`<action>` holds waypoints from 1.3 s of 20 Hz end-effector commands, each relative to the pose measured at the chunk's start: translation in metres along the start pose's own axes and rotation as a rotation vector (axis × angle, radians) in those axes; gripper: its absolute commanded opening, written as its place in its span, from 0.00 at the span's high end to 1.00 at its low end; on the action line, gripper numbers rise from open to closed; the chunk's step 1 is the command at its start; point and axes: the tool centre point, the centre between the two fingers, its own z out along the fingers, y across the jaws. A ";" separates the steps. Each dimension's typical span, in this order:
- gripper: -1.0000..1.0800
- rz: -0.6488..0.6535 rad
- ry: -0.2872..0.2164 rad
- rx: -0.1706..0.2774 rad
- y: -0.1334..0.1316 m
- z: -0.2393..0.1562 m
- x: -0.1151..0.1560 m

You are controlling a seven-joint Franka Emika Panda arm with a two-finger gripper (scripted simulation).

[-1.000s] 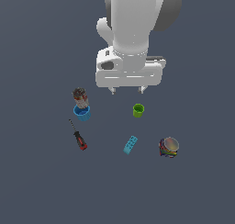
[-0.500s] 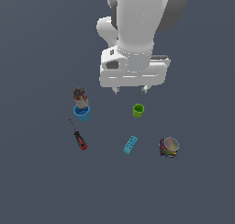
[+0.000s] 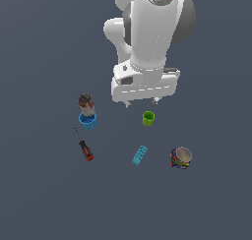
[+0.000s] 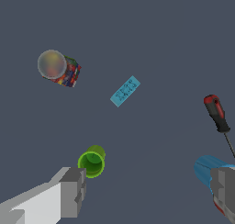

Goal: Pick up a designated object from a clutter of objects.

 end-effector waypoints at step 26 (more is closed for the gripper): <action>0.04 -0.802 0.009 -0.015 -0.079 0.180 -0.085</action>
